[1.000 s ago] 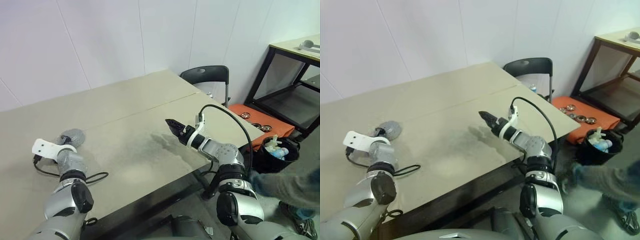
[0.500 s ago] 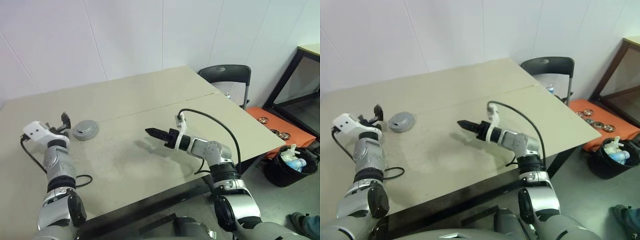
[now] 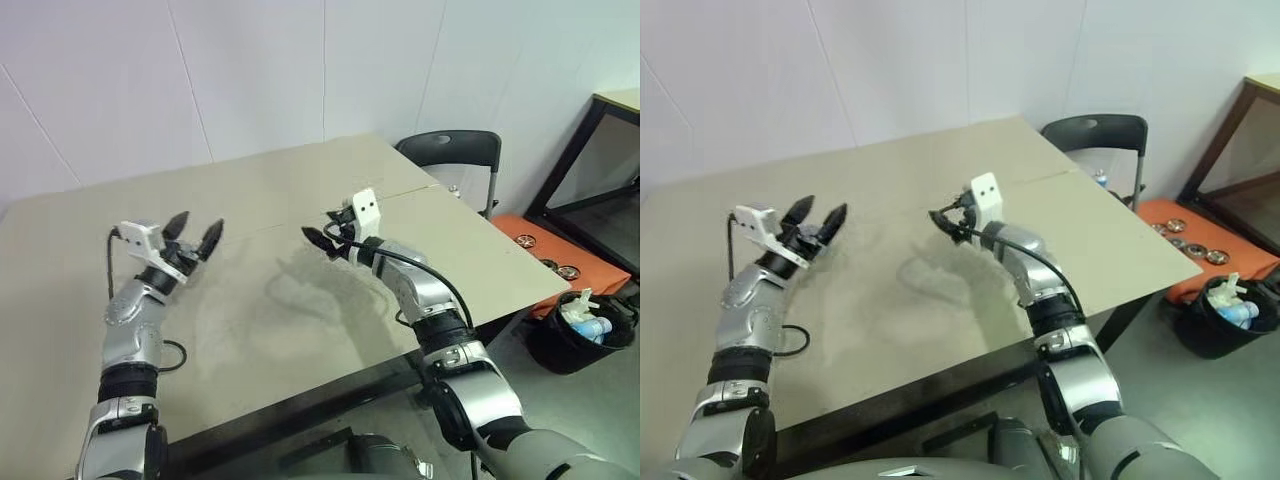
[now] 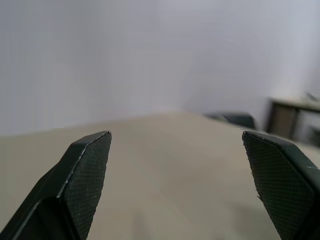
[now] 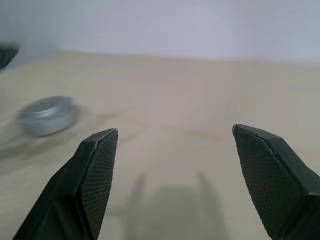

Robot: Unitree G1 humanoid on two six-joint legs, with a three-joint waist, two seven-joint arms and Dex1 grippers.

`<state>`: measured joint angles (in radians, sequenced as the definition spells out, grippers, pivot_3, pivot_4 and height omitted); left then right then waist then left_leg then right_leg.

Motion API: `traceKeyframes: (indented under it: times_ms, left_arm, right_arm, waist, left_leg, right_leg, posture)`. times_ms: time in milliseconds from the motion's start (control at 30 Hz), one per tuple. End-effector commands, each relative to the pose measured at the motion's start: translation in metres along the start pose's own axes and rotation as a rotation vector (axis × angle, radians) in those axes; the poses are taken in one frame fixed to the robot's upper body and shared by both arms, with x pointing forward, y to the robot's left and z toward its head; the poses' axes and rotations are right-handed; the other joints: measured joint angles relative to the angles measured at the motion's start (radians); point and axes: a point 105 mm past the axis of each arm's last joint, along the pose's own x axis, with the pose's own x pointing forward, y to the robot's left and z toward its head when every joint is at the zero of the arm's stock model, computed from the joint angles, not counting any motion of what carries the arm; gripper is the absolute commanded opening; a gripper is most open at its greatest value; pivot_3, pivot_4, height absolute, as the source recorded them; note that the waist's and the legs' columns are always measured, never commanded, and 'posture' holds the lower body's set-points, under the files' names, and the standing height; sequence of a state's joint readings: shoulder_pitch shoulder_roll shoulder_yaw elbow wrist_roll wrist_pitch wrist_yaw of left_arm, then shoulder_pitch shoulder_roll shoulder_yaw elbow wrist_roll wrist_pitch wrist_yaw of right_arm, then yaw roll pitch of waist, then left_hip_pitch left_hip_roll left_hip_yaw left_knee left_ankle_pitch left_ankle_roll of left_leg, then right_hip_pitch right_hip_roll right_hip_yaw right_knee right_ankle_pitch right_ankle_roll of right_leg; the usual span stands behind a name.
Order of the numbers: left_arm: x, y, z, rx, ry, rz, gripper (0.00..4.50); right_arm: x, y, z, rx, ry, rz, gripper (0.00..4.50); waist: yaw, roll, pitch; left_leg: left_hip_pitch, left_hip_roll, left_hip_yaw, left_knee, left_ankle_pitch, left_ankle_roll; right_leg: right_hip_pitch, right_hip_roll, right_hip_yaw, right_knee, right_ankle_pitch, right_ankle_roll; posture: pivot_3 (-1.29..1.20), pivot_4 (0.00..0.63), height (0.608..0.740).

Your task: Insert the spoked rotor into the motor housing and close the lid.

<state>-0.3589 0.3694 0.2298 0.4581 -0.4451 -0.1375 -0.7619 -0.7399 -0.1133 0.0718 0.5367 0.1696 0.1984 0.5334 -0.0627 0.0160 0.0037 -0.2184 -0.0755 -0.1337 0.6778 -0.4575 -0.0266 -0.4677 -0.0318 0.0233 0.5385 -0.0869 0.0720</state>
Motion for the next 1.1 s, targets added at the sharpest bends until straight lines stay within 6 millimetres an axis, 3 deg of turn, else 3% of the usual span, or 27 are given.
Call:
traceKeyframes:
  times_ms: [33,100,200,267,733,1033,1100]
  left_arm:
    - [0.002,-0.028,0.003,0.075,0.022,-0.153,4.47]
    - [-0.001,-0.036,0.001,0.081,0.030,-0.187,4.47]
    - [-0.003,-0.039,0.000,0.071,0.016,-0.170,4.50]
    - [-0.004,-0.041,0.000,0.064,0.013,-0.166,4.50]
    - [-0.011,-0.047,0.002,0.075,-0.002,-0.073,4.50]
    - [-0.003,-0.059,-0.005,0.068,0.014,-0.115,4.50]
    - [-0.001,-0.060,-0.004,0.068,0.009,-0.121,4.50]
  right_arm:
    - [-0.001,-0.007,0.015,-0.076,-0.061,-0.016,3.85]
    - [-0.003,-0.007,0.010,-0.070,-0.051,-0.014,3.85]
    - [-0.007,0.000,-0.009,-0.107,0.011,0.035,4.43]
    - [-0.009,0.004,-0.015,-0.132,0.029,0.049,4.47]
    - [-0.016,-0.008,-0.011,-0.146,0.046,0.053,4.47]
    - [-0.021,-0.009,-0.014,-0.161,0.051,0.047,4.47]
    - [-0.022,-0.011,-0.014,-0.168,0.050,0.034,4.47]
  waist:
    - [-0.004,0.000,0.000]
    - [-0.007,0.000,0.001]
    - [-0.004,0.000,0.001]
    - [-0.004,0.001,0.001]
    - [0.004,0.003,0.003]
    - [0.018,0.004,0.005]
    - [0.014,0.005,0.006]
  left_leg:
    - [0.000,0.000,0.000,0.000,0.000,0.000]
    - [0.000,0.001,0.000,0.000,0.000,0.001]
    - [0.000,0.001,0.000,0.000,0.000,0.001]
    - [0.000,0.001,0.000,0.000,-0.001,0.001]
    - [0.000,0.001,0.001,-0.001,-0.001,0.003]
    - [0.000,0.001,0.001,-0.002,-0.001,0.003]
    - [-0.004,-0.005,-0.024,0.000,0.000,0.001]
  right_leg:
    - [0.000,0.000,0.000,0.000,0.000,0.000]
    - [0.000,0.000,0.000,-0.001,0.000,0.000]
    - [0.000,0.000,0.000,-0.001,0.000,0.000]
    - [0.001,0.000,0.000,-0.003,0.000,0.000]
    - [0.002,0.001,0.000,-0.009,0.001,-0.001]
    - [0.003,0.001,0.000,-0.010,0.001,-0.001]
    - [0.009,-0.016,-0.019,-0.007,-0.002,0.002]
  posture:
    - [0.00,0.000,0.740]
    - [0.00,0.000,0.740]
    - [0.00,0.000,0.740]
    - [0.00,0.000,0.740]
    - [0.00,0.000,0.740]
    - [0.00,0.000,0.740]
    - [0.00,0.000,0.740]
